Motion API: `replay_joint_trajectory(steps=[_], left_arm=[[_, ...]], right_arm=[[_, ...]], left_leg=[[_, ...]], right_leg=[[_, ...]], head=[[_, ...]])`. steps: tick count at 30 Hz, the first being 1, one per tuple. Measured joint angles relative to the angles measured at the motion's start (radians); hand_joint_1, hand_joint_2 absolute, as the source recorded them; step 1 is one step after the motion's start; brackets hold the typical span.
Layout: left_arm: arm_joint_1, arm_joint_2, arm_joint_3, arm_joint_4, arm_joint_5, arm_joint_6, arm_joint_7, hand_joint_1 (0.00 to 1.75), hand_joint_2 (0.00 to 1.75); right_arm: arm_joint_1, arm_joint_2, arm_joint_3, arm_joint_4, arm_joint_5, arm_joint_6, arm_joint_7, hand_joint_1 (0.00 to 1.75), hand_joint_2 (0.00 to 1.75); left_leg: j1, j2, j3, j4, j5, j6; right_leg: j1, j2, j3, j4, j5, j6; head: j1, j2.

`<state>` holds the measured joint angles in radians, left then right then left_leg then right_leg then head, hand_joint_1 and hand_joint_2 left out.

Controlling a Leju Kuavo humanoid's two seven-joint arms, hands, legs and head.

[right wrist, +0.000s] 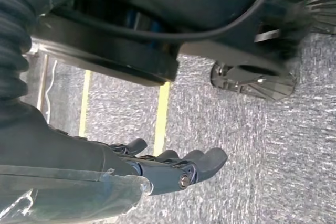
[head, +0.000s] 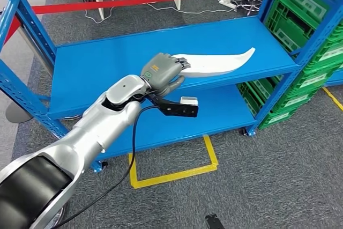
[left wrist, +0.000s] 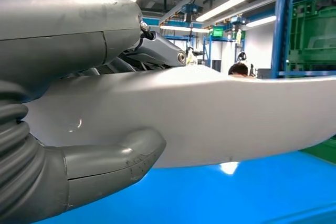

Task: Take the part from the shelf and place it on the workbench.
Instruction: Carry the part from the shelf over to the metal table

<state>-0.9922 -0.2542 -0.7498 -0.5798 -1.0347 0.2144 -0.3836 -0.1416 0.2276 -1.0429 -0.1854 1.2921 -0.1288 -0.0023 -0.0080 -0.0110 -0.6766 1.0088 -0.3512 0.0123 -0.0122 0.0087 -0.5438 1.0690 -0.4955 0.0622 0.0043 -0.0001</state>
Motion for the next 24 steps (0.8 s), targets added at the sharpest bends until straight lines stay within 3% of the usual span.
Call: replay_joint_trajectory(steps=[2,4,6,8,9,10,11,13,15,16,17,19,21,23,24], left_arm=[[-0.002,0.001,-0.002,0.0,0.003,0.0,0.0,1.75,1.75],[-0.002,0.004,-0.005,0.0,0.005,-0.001,0.0,1.75,1.75],[-0.003,0.007,-0.009,0.0,0.007,-0.002,0.0,1.75,1.75],[-0.004,0.009,-0.012,0.0,0.009,-0.002,0.002,1.75,1.75],[-0.003,0.011,-0.013,0.0,0.01,-0.002,0.003,1.75,1.75],[-0.002,0.012,-0.015,0.0,0.011,-0.002,0.004,1.75,1.75],[-0.002,0.014,-0.016,0.0,0.012,-0.002,0.004,1.75,1.75],[-0.003,0.015,-0.017,-0.001,0.013,-0.002,0.005,1.75,1.75],[-0.008,0.013,-0.018,-0.005,0.014,-0.002,0.006,1.75,1.75],[-0.01,0.012,-0.018,-0.007,0.015,-0.002,0.006,1.75,1.75],[-0.011,0.012,-0.019,-0.009,0.016,-0.002,0.006,1.75,1.75],[-0.009,0.013,-0.02,-0.009,0.017,-0.005,0.006,1.75,1.75],[-0.008,0.015,-0.022,-0.009,0.018,-0.011,0.006,1.75,1.75],[-0.008,0.015,-0.023,-0.009,0.02,-0.013,0.007,1.75,1.75],[-0.008,0.015,-0.024,-0.009,0.02,-0.013,0.007,1.75,1.75]], right_arm=[[0.002,0.0,0.0,0.0,0.0,0.0,0.0,0.0,1.75],[0.003,0.0,0.0,0.0,0.0,0.0,0.0,0.0,1.75],[0.003,0.001,0.0,0.0,0.0,0.0,0.0,0.0,1.75],[0.002,0.0,0.0,0.0,0.0,0.0,-0.001,0.0,1.75],[0.003,0.0,0.0,0.0,0.0,0.0,-0.001,0.0,1.75],[0.003,0.0,0.0,0.0,0.0,0.0,-0.001,0.0,1.75],[0.002,0.0,0.0,0.0,0.0,0.0,-0.001,0.0,1.75],[0.0,0.0,0.0,0.0,0.0,0.0,-0.002,0.0,1.75],[-0.004,0.0,0.0,-0.001,0.0,0.0,-0.002,0.0,1.75],[-0.006,0.0,0.0,-0.001,0.0,0.0,-0.002,0.0,1.75],[-0.006,0.0,0.0,-0.002,0.0,0.0,-0.002,0.0,1.75],[-0.004,0.0,-0.001,-0.002,-0.004,0.0,-0.004,0.0,1.75],[-0.003,0.0,-0.002,-0.002,-0.01,0.002,-0.009,0.0,1.75],[-0.006,0.0,-0.002,-0.002,-0.014,0.006,-0.011,0.0,1.75],[-0.009,0.0,-0.002,-0.002,-0.014,0.009,-0.011,0.0,1.75]], left_leg=[[-0.001,0.001,-0.006,-0.003,0.019,-0.011],[0.0,0.001,-0.013,-0.005,0.019,-0.024],[0.002,0.001,-0.034,0.045,-0.047,-0.036],[0.007,0.002,-0.067,0.168,-0.145,-0.046],[0.009,0.002,-0.079,0.23,-0.173,-0.05],[0.011,0.002,-0.08,0.27,-0.178,-0.053],[0.013,0.002,-0.067,0.279,-0.162,-0.055],[0.018,0.002,0.008,0.205,-0.118,-0.059],[0.021,0.001,0.107,0.072,-0.123,-0.056],[0.019,0.0,0.136,0.026,-0.135,-0.05],[0.016,-0.001,0.147,-0.001,-0.143,-0.041],[0.014,0.0,0.136,-0.008,-0.128,-0.021],[0.015,0.004,0.119,-0.013,-0.108,-0.003],[0.014,0.004,0.098,-0.013,-0.091,0.006],[0.012,0.005,0.088,-0.013,-0.082,0.008]], right_leg=[[0.005,0.002,0.021,-0.044,-0.007,-0.008],[0.002,0.0,0.008,-0.045,0.011,-0.023],[-0.003,-0.003,-0.014,-0.048,0.037,-0.038],[-0.004,-0.006,-0.045,-0.048,0.062,-0.043],[-0.005,-0.007,-0.061,-0.048,0.074,-0.042],[-0.006,-0.007,-0.076,-0.048,0.086,-0.04],[-0.008,-0.008,-0.091,-0.048,0.098,-0.037],[-0.012,-0.009,-0.119,-0.047,0.121,-0.029],[-0.014,-0.009,-0.14,-0.045,0.142,-0.015],[-0.014,-0.01,-0.147,-0.047,0.154,-0.008],[-0.015,-0.01,-0.151,-0.052,0.166,0.0],[-0.019,-0.01,-0.156,-0.064,0.179,0.012],[-0.02,-0.01,-0.175,-0.024,0.128,0.019],[-0.017,-0.01,-0.208,0.098,0.034,0.02],[-0.015,-0.01,-0.222,0.166,0.005,0.02]], head=[[0.0,0.0],[0.001,0.0],[-0.004,0.0],[-0.007,0.0],[-0.007,0.0],[-0.008,0.0],[-0.008,0.0],[-0.008,0.0],[-0.009,0.0],[-0.01,0.0],[-0.011,0.0],[-0.011,0.0],[-0.009,0.0],[-0.006,0.0],[-0.005,0.0]])
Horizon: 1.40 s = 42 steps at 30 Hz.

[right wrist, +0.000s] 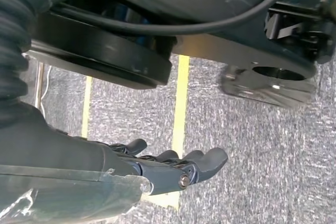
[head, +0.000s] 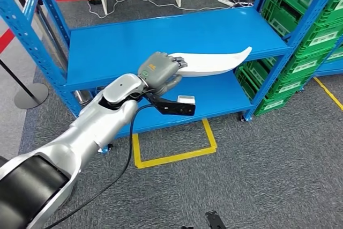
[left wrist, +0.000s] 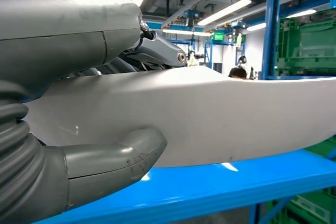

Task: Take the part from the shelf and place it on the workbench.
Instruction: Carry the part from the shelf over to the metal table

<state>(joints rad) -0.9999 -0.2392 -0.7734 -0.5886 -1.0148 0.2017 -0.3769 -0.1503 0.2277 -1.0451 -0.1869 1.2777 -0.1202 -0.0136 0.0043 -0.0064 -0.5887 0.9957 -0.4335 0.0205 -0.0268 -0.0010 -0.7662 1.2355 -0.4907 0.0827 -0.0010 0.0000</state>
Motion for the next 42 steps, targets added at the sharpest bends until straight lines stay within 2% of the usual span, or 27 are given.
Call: replay_joint_trajectory(steps=[1,2,3,4,6,8,10,12,15,16,17,18,19,21,23,25,27,29,30,31,32,33,34,36,38,40,42], left_arm=[[0.001,0.0,-0.001,0.0,0.0,0.0,0.0,1.75,1.75],[0.002,0.0,-0.002,0.0,0.0,0.0,0.0,1.75,1.75],[0.002,0.0,-0.004,0.0,0.0,0.0,0.0,1.75,1.75],[0.002,0.0,-0.006,0.0,0.0,0.0,0.0,1.75,1.75],[-0.001,0.001,-0.009,0.0,0.0,0.001,0.0,1.75,1.75],[-0.003,0.002,-0.012,0.0,0.0,0.003,0.0,1.75,1.75],[-0.005,0.003,-0.017,0.0,0.0,0.004,-0.001,1.75,1.75],[-0.007,0.004,-0.022,0.0,0.002,0.005,-0.001,1.75,1.75],[-0.008,0.006,-0.031,0.0,0.008,0.005,-0.001,1.75,1.75],[-0.007,0.007,-0.036,0.0,0.01,0.005,-0.001,1.75,1.75],[-0.006,0.007,-0.039,0.0,0.01,0.005,-0.001,1.75,1.75],[-0.006,0.008,-0.042,0.0,0.011,0.005,-0.001,1.75,1.75],[-0.007,0.008,-0.044,0.0,0.012,0.005,-0.001,1.75,1.75],[-0.011,0.009,-0.047,0.0,0.012,0.005,-0.001,1.75,1.75],[-0.013,0.01,-0.049,0.0,0.013,0.005,-0.001,1.75,1.75],[-0.015,0.008,-0.052,0.0,0.013,0.005,-0.001,1.75,1.75],[-0.018,0.005,-0.055,-0.001,0.014,0.005,-0.001,1.75,1.75],[-0.017,0.005,-0.058,-0.001,0.014,0.004,-0.001,1.75,1.75],[-0.015,0.006,-0.059,-0.001,0.014,0.003,-0.001,1.75,1.75],[-0.013,0.007,-0.061,-0.001,0.014,0.002,-0.001,1.75,1.75],[-0.012,0.007,-0.063,-0.001,0.014,0.0,-0.001,1.75,1.75],[-0.012,0.006,-0.065,-0.001,0.015,-0.001,-0.002,1.75,1.75],[-0.012,0.006,-0.067,-0.001,0.016,-0.003,-0.003,1.75,1.75],[-0.016,0.005,-0.07,-0.001,0.018,-0.004,-0.005,1.75,1.75],[-0.018,0.007,-0.071,-0.001,0.019,-0.004,-0.005,1.75,1.75],[-0.019,0.006,-0.072,-0.001,0.02,-0.004,-0.005,1.75,1.75],[-0.019,0.005,-0.073,-0.002,0.022,-0.004,-0.005,1.75,1.75]], right_arm=[[-0.001,0.0,0.0,0.0,-0.001,0.002,0.0,0.0,1.75],[-0.002,0.0,0.0,0.0,-0.002,0.004,0.0,0.0,1.75],[-0.002,0.0,0.0,0.0,-0.002,0.005,0.0,0.0,1.75],[-0.001,0.0,0.0,0.0,-0.002,0.005,0.001,0.0,1.75],[0.0,0.0,-0.001,0.0,-0.005,0.007,0.0,0.0,1.75],[0.0,0.0,-0.004,0.0,-0.017,0.015,-0.006,0.0,1.75],[0.001,0.0,-0.013,0.0,-0.033,0.023,-0.013,0.0,1.75],[0.001,0.0,-0.022,0.0,-0.039,0.024,-0.017,0.0,1.75],[0.003,0.0,-0.027,0.0,-0.04,0.024,-0.019,0.0,1.75],[0.004,0.0,-0.028,0.0,-0.04,0.024,-0.019,0.0,1.75],[0.005,0.0,-0.029,0.0,-0.04,0.024,-0.019,0.0,1.75],[0.006,0.0,-0.03,0.0,-0.04,0.024,-0.019,0.0,1.75],[0.006,0.0,-0.031,0.0,-0.041,0.024,-0.019,0.0,1.75],[0.004,0.0,-0.033,0.0,-0.042,0.024,-0.019,0.0,1.75],[0.002,0.0,-0.034,0.0,-0.045,0.024,-0.019,0.0,1.75],[0.004,0.0,-0.037,0.0,-0.046,0.024,-0.019,0.0,1.75],[0.006,0.0,-0.041,0.0,-0.047,0.025,-0.018,0.0,1.75],[0.006,0.0,-0.042,0.0,-0.048,0.026,-0.018,0.0,1.75],[0.006,0.0,-0.043,0.0,-0.05,0.026,-0.019,0.0,1.75],[0.006,0.0,-0.044,0.0,-0.051,0.027,-0.02,0.0,1.75],[0.005,0.0,-0.045,0.0,-0.051,0.027,-0.021,0.0,1.75],[0.005,-0.001,-0.046,0.0,-0.052,0.027,-0.022,0.0,1.75],[0.005,-0.001,-0.047,0.0,-0.052,0.027,-0.022,0.0,1.75],[0.004,-0.001,-0.049,0.0,-0.052,0.028,-0.022,0.0,1.75],[0.001,-0.001,-0.049,0.0,-0.052,0.029,-0.022,0.0,1.75],[0.001,0.0,-0.05,0.0,-0.052,0.029,-0.022,0.0,1.75],[0.003,-0.001,-0.051,0.0,-0.052,0.029,-0.022,0.0,1.75]], left_leg=[[-0.001,0.0,-0.011,0.0,0.009,0.001],[-0.002,0.0,-0.021,0.0,0.018,0.0],[-0.003,0.0,-0.031,0.0,0.027,-0.002],[-0.003,-0.001,-0.039,0.001,0.034,-0.004],[-0.006,-0.002,-0.051,0.003,0.047,-0.014],[-0.008,-0.001,-0.058,0.003,0.059,-0.025],[-0.007,0.003,-0.06,0.001,0.067,-0.036],[-0.005,0.005,-0.078,0.036,0.035,-0.048],[-0.004,0.005,-0.153,0.219,-0.069,-0.059],[-0.004,0.005,-0.171,0.267,-0.083,-0.06],[-0.004,0.005,-0.173,0.283,-0.078,-0.059],[-0.004,0.003,-0.158,0.261,-0.056,-0.056],[-0.004,-0.004,-0.127,0.207,-0.022,-0.051],[-0.002,-0.04,-0.055,0.08,0.028,-0.037],[-0.003,-0.061,-0.022,0.019,0.035,-0.027],[-0.002,-0.043,-0.019,0.003,0.029,-0.019],[0.003,-0.02,-0.017,-0.012,0.027,-0.011],[0.004,0.001,-0.016,-0.017,0.028,-0.006],[0.003,0.012,-0.016,-0.017,0.027,-0.005],[0.003,0.024,-0.016,-0.016,0.027,-0.005],[0.003,0.035,-0.015,-0.016,0.026,-0.005],[0.003,0.045,-0.014,-0.015,0.025,-0.006],[0.004,0.055,-0.013,-0.013,0.023,-0.008],[0.0,0.07,-0.011,-0.005,0.015,-0.018],[-0.01,0.086,-0.012,0.003,0.01,-0.026],[-0.014,0.108,-0.012,0.005,0.006,-0.031],[-0.009,0.092,-0.019,0.03,-0.02,-0.039]], right_leg=[[0.002,0.0,-0.005,0.05,-0.009,-0.001],[0.003,0.0,0.005,0.069,0.001,-0.002],[0.005,0.0,0.033,0.05,0.024,-0.005],[0.006,0.0,0.077,-0.001,0.044,-0.008],[0.009,0.001,0.176,-0.135,0.041,-0.015],[0.012,0.002,0.218,-0.208,0.018,-0.023],[0.012,0.006,0.211,-0.217,0.023,-0.035],[0.009,0.013,0.204,-0.22,0.034,-0.051],[0.008,0.026,0.19,-0.221,0.047,-0.061],[0.008,0.032,0.186,-0.221,0.05,-0.061],[0.008,0.039,0.183,-0.221,0.052,-0.061],[0.008,0.047,0.182,-0.22,0.054,-0.06],[0.008,0.057,0.181,-0.22,0.055,-0.058],[0.008,0.077,0.177,-0.22,0.057,-0.053],[0.005,0.096,0.169,-0.221,0.062,-0.042],[0.001,0.11,0.158,-0.224,0.067,-0.029],[0.006,0.079,0.133,-0.196,0.049,-0.018],[0.01,0.029,0.078,-0.087,-0.003,-0.01],[0.01,0.017,0.044,-0.018,-0.03,-0.007],[0.01,0.011,0.017,0.035,-0.043,-0.005],[0.009,0.008,0.007,0.054,-0.039,-0.003],[0.008,0.004,0.017,0.033,-0.017,-0.002],[0.008,-0.006,0.045,-0.024,0.019,-0.001],[0.013,-0.054,0.111,-0.154,0.072,-0.001],[0.017,-0.078,0.134,-0.205,0.082,-0.015],[0.017,-0.052,0.127,-0.203,0.083,-0.033],[0.015,-0.025,0.123,-0.203,0.087,-0.046]], head=[[0.0,0.0],[0.001,0.0],[0.001,0.0],[0.001,0.0],[0.001,0.0],[0.001,0.0],[0.001,0.0],[-0.001,0.0],[-0.004,0.0],[-0.004,0.0],[-0.004,0.0],[-0.004,0.0],[-0.004,0.0],[-0.003,0.0],[-0.004,0.0],[-0.005,0.0],[0.0,0.0],[0.007,0.0],[0.009,0.0],[0.009,0.0],[0.009,0.0],[0.009,0.0],[0.009,0.0],[0.013,0.0],[0.015,0.0],[0.012,0.0],[0.011,0.0]])
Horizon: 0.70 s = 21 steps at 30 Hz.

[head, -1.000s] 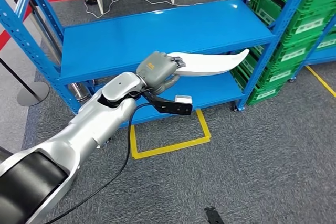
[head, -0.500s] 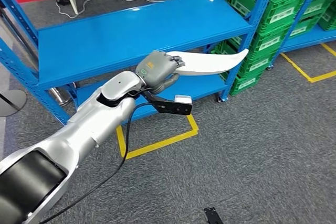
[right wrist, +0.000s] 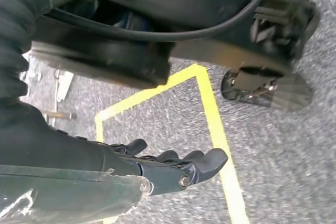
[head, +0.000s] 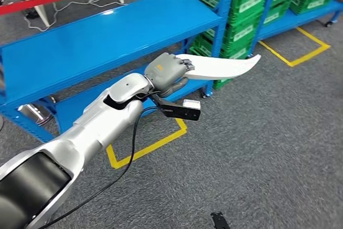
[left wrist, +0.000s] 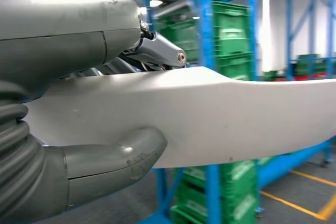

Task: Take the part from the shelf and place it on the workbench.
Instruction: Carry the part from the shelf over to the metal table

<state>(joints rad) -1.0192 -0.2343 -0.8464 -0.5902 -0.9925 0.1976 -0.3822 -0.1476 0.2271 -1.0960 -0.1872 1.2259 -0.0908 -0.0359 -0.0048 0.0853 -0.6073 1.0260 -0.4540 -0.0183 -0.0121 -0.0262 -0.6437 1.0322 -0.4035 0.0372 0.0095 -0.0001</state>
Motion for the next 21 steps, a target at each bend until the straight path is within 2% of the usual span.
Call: replay_joint_trajectory(steps=[1,2,3,4,5,6,7,9,10,11,12,13,14,16,17,18,19,20,21], left_arm=[[0.0,0.001,0.0,0.0,0.002,0.0,0.0,1.75,1.75],[0.001,0.003,-0.001,0.0,0.004,0.0,0.0,1.75,1.75],[0.002,0.005,-0.002,0.0,0.005,0.0,0.0,1.75,1.75],[0.003,0.008,-0.004,0.0,0.007,0.0,0.0,1.75,1.75],[0.005,0.01,-0.006,0.0,0.008,0.0,0.0,1.75,1.75],[0.005,0.01,-0.009,0.0,0.008,0.0,0.0,1.75,1.75],[0.004,0.011,-0.012,0.0,0.009,0.0,0.0,1.75,1.75],[0.001,0.011,-0.015,0.0,0.009,0.0,0.0,1.75,1.75],[-0.001,0.012,-0.016,0.0,0.009,0.0,0.0,1.75,1.75],[-0.002,0.012,-0.017,0.0,0.01,-0.001,0.0,1.75,1.75],[-0.002,0.012,-0.018,0.0,0.01,-0.001,0.0,1.75,1.75],[-0.002,0.011,-0.019,0.0,0.01,-0.001,0.0,1.75,1.75],[-0.002,0.01,-0.02,-0.001,0.01,-0.001,0.0,1.75,1.75],[-0.004,0.007,-0.021,-0.001,0.01,-0.001,0.0,1.75,1.75],[-0.005,0.008,-0.021,-0.001,0.01,-0.001,0.0,1.75,1.75],[-0.005,0.009,-0.021,-0.001,0.01,-0.001,0.0,1.75,1.75],[-0.004,0.01,-0.021,-0.001,0.01,-0.002,0.0,1.75,1.75],[-0.003,0.01,-0.022,-0.001,0.01,-0.002,0.0,1.75,1.75],[-0.002,0.01,-0.022,-0.001,0.01,-0.002,0.0,1.75,1.75]], right_arm=[[0.0,0.0,0.0,0.0,0.0,0.0,0.0,0.0,1.75],[0.0,0.0,-0.001,0.0,0.0,0.0,0.0,0.0,1.75],[0.0,0.0,-0.001,0.0,0.0,0.0,0.0,0.0,1.75],[0.0,0.0,-0.001,0.0,0.0,0.0,0.0,0.0,1.75],[0.001,0.0,-0.001,0.0,0.0,0.001,0.0,0.0,1.75],[0.003,0.0,-0.001,0.0,0.0,0.001,0.0,0.0,1.75],[0.003,0.0,-0.001,0.0,0.001,0.002,0.0,0.0,1.75],[0.002,0.0,-0.002,0.0,0.002,0.002,-0.001,0.0,1.75],[0.0,0.0,-0.002,0.0,0.003,0.003,-0.001,0.0,1.75],[-0.001,0.0,-0.002,0.0,0.003,0.003,-0.001,0.0,1.75],[-0.001,0.0,-0.002,0.0,0.003,0.003,-0.001,0.0,1.75],[0.001,0.0,-0.002,0.0,0.003,0.003,-0.002,0.0,1.75],[0.004,0.0,-0.002,0.0,0.003,0.003,-0.002,0.0,1.75],[0.006,-0.001,-0.002,0.0,0.004,0.003,-0.001,0.0,1.75],[0.005,-0.001,-0.002,0.0,0.004,0.003,-0.002,0.0,1.75],[0.003,-0.001,-0.002,0.0,0.003,0.004,-0.002,0.0,1.75],[0.001,-0.001,-0.002,0.0,0.003,0.004,-0.003,0.0,1.75],[-0.001,-0.001,-0.002,0.0,0.003,0.004,-0.004,0.0,1.75],[-0.003,-0.001,-0.002,0.0,0.003,0.004,-0.004,0.0,1.75]], left_leg=[[0.002,-0.022,-0.014,0.038,-0.028,-0.003],[0.004,-0.049,-0.038,0.097,-0.062,-0.005],[0.004,-0.065,-0.068,0.166,-0.095,-0.005],[0.004,-0.074,-0.095,0.225,-0.117,-0.004],[0.004,-0.079,-0.112,0.258,-0.12,-0.002],[0.004,-0.082,-0.112,0.256,-0.105,0.0],[0.005,-0.087,-0.096,0.22,-0.075,0.003],[0.01,-0.131,-0.039,0.096,-0.006,0.008],[0.013,-0.154,-0.015,0.044,0.011,0.008],[0.015,-0.172,-0.001,0.012,0.017,0.008],[0.014,-0.175,0.004,0.0,0.015,0.009],[0.015,-0.165,0.004,-0.005,0.013,0.012],[0.015,-0.154,0.004,-0.007,0.016,0.018],[0.016,-0.128,0.004,-0.011,0.021,0.029],[0.014,-0.114,0.005,-0.012,0.022,0.033],[0.012,-0.1,0.004,-0.011,0.022,0.036],[0.011,-0.085,0.004,-0.011,0.021,0.037],[0.01,-0.071,0.004,-0.011,0.021,0.038],[0.009,-0.057,0.005,-0.011,0.02,0.038]], right_leg=[[-0.002,0.013,-0.001,-0.001,0.003,-0.005],[-0.003,0.026,-0.002,-0.002,0.005,-0.009],[-0.003,0.04,-0.002,-0.002,0.007,-0.011],[-0.003,0.054,-0.003,-0.002,0.008,-0.013],[-0.003,0.069,-0.003,-0.002,0.009,-0.013],[-0.004,0.084,-0.003,-0.002,0.009,-0.013],[-0.004,0.098,-0.003,-0.002,0.01,-0.011],[-0.005,0.124,-0.005,0.0,0.013,-0.005],[-0.006,0.137,-0.01,0.002,0.015,0.0],[-0.007,0.149,-0.015,0.002,0.018,0.007],[-0.009,0.16,-0.021,0.001,0.022,0.015],[-0.012,0.17,-0.025,-0.003,0.026,0.022],[-0.012,0.162,-0.03,-0.004,0.027,0.028],[-0.006,0.105,-0.055,0.04,0.0,0.037],[-0.002,0.067,-0.079,0.093,-0.03,0.04],[-0.002,0.045,-0.108,0.16,-0.062,0.042],[-0.002,0.036,-0.135,0.223,-0.088,0.044],[-0.002,0.032,-0.15,0.262,-0.099,0.044],[-0.002,0.031,-0.147,0.264,-0.092,0.044]], head=[[-0.001,0.0],[-0.003,0.0],[-0.004,0.0],[-0.005,0.0],[-0.005,0.0],[-0.005,0.0],[-0.005,0.0],[-0.005,0.0],[-0.005,0.0],[-0.004,0.0],[-0.004,0.0],[-0.004,0.0],[-0.004,0.0],[0.003,0.0],[0.007,0.0],[0.011,0.0],[0.012,0.0],[0.012,0.0],[0.012,0.0]])
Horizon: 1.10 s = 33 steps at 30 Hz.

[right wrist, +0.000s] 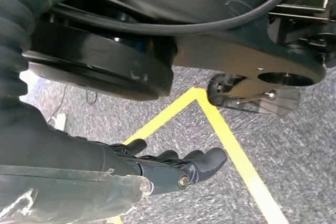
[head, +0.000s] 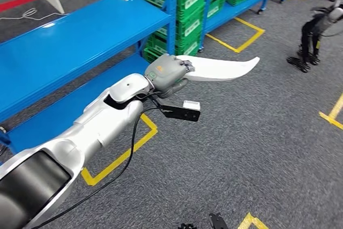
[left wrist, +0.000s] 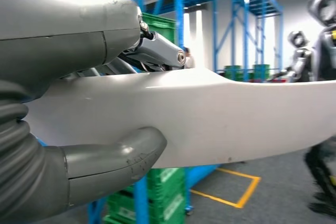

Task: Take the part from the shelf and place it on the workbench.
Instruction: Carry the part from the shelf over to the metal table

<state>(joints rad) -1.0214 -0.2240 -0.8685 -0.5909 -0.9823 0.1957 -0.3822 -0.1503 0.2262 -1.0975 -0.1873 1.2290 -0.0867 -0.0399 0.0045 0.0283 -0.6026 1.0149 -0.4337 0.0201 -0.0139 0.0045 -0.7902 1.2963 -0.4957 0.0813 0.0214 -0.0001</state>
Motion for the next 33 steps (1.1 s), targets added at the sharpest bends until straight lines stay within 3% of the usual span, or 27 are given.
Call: replay_joint_trajectory(steps=[2,4,6,8,10,12,14,15,17,19,21,23,25,27,29,30,31,32,33], left_arm=[[-0.001,-0.001,0.0,0.0,0.001,0.0,0.0,1.75,1.75],[-0.004,0.0,-0.001,0.0,0.008,0.0,0.001,1.75,1.75],[-0.008,0.002,-0.004,0.0,0.019,0.0,0.003,1.75,1.75],[-0.011,0.001,-0.009,0.0,0.026,0.0,0.004,1.75,1.75],[-0.013,0.0,-0.016,0.0,0.03,0.0,0.004,1.75,1.75],[-0.014,0.003,-0.02,0.0,0.033,-0.003,0.004,1.75,1.75],[-0.011,0.008,-0.025,0.0,0.038,-0.008,0.004,1.75,1.75],[-0.011,0.01,-0.027,0.0,0.04,-0.01,0.005,1.75,1.75],[-0.011,0.011,-0.032,0.0,0.045,-0.012,0.005,1.75,1.75],[-0.016,0.011,-0.037,0.0,0.049,-0.013,0.005,1.75,1.75],[-0.021,0.011,-0.042,0.0,0.052,-0.014,0.005,1.75,1.75],[-0.022,0.008,-0.046,0.0,0.053,-0.015,0.005,1.75,1.75],[-0.024,0.004,-0.049,-0.001,0.054,-0.015,0.006,1.75,1.75],[-0.026,0.005,-0.049,-0.001,0.054,-0.015,0.006,1.75,1.75],[-0.022,0.008,-0.051,-0.002,0.055,-0.015,0.007,1.75,1.75],[-0.021,0.009,-0.052,-0.002,0.055,-0.015,0.008,1.75,1.75],[-0.019,0.009,-0.052,-0.002,0.055,-0.015,0.008,1.75,1.75],[-0.019,0.009,-0.053,-0.002,0.056,-0.014,0.008,1.75,1.75],[-0.019,0.009,-0.053,-0.002,0.057,-0.014,0.008,1.75,1.75]], right_arm=[[0.0,0.0,0.0,0.0,0.0,0.0,0.001,0.0,1.75],[-0.001,0.0,0.0,0.0,0.002,0.0,0.002,0.0,1.75],[-0.004,0.0,0.0,0.0,0.004,-0.001,0.002,0.0,1.75],[-0.002,0.0,0.0,0.0,0.006,-0.003,0.001,0.0,1.75],[-0.001,-0.001,0.0,0.0,0.01,-0.006,0.002,0.0,1.75],[-0.004,-0.001,0.0,0.0,0.012,-0.008,0.001,0.0,1.75],[-0.004,-0.001,0.0,0.0,0.013,-0.009,0.001,0.0,1.75],[-0.003,-0.001,-0.001,0.0,0.014,-0.009,0.002,0.0,1.75],[-0.002,-0.001,-0.001,0.0,0.015,-0.01,0.002,0.0,1.75],[-0.005,-0.001,-0.001,0.0,0.017,-0.01,0.002,0.0,1.75],[-0.006,-0.001,-0.001,0.0,0.018,-0.011,0.002,0.0,1.75],[-0.002,-0.001,-0.001,0.0,0.018,-0.011,0.002,0.0,1.75],[0.002,-0.001,-0.001,0.0,0.017,-0.011,0.004,0.0,1.75],[0.0,-0.002,-0.001,0.0,0.016,-0.011,0.005,0.0,1.75],[-0.003,-0.002,-0.001,0.0,0.015,-0.01,0.005,0.0,1.75],[-0.005,-0.002,-0.001,0.0,0.015,-0.01,0.005,0.0,1.75],[-0.005,-0.002,-0.001,0.0,0.016,-0.01,0.006,0.0,1.75],[-0.004,-0.002,-0.001,0.0,0.017,-0.011,0.008,0.0,1.75],[-0.003,-0.002,-0.001,0.0,0.017,-0.011,0.009,0.0,1.75]], left_leg=[[-0.001,0.024,0.003,0.0,-0.002,-0.002],[-0.007,0.043,0.004,0.002,-0.006,-0.008],[-0.014,0.063,0.004,0.002,-0.007,-0.016],[-0.014,0.077,0.005,0.002,-0.009,-0.025],[-0.01,0.045,-0.007,0.033,-0.038,-0.034],[-0.007,-0.006,-0.052,0.137,-0.098,-0.039],[-0.007,-0.023,-0.107,0.249,-0.138,-0.04],[-0.007,-0.025,-0.118,0.267,-0.133,-0.04],[-0.005,-0.034,-0.088,0.201,-0.078,-0.039],[0.004,-0.079,-0.028,0.079,-0.024,-0.038],[0.008,-0.109,0.001,0.016,-0.011,-0.035],[0.005,-0.093,0.002,0.009,-0.008,-0.023],[0.006,-0.07,0.002,0.004,-0.001,-0.01],[0.004,-0.044,0.003,0.002,0.0,-0.002],[0.002,-0.016,0.003,0.002,-0.001,0.0],[0.002,-0.002,0.003,0.003,-0.001,0.0],[0.002,0.012,0.004,0.003,-0.002,0.0],[0.002,0.024,0.005,0.003,-0.004,-0.002],[0.001,0.035,0.007,0.003,-0.006,-0.005]], right_leg=[[0.002,-0.018,0.063,-0.103,0.054,-0.004],[0.011,-0.059,0.132,-0.224,0.091,-0.012],[0.018,-0.07,0.147,-0.262,0.095,-0.025],[0.016,-0.045,0.141,-0.265,0.102,-0.038],[0.012,-0.021,0.139,-0.269,0.109,-0.05],[0.008,0.003,0.138,-0.272,0.114,-0.059],[0.007,0.031,0.134,-0.272,0.117,-0.062],[0.006,0.046,0.132,-0.272,0.119,-0.062],[0.003,0.074,0.129,-0.272,0.124,-0.058],[0.001,0.1,0.123,-0.269,0.129,-0.049],[-0.002,0.123,0.112,-0.269,0.137,-0.035],[-0.006,0.138,0.103,-0.275,0.145,-0.02],[-0.003,0.094,0.086,-0.252,0.13,-0.01],[0.001,0.027,0.038,-0.148,0.075,-0.003],[0.001,0.004,-0.016,-0.023,0.022,0.001],[0.001,0.001,-0.024,0.003,0.016,0.001],[0.001,-0.002,-0.011,-0.01,0.028,0.001],[0.001,-0.01,0.022,-0.061,0.052,0.0],[0.003,-0.033,0.064,-0.132,0.077,-0.002]], head=[[0.0,0.0],[0.001,0.0],[0.0,0.0],[0.0,0.0],[0.0,0.0],[-0.001,0.0],[-0.002,0.0],[-0.002,0.0],[-0.002,0.0],[-0.002,0.0],[-0.001,0.0],[-0.002,0.0],[0.002,0.0],[0.009,0.0],[0.011,0.0],[0.011,0.0],[0.011,0.0],[0.011,0.0],[0.011,0.0]])
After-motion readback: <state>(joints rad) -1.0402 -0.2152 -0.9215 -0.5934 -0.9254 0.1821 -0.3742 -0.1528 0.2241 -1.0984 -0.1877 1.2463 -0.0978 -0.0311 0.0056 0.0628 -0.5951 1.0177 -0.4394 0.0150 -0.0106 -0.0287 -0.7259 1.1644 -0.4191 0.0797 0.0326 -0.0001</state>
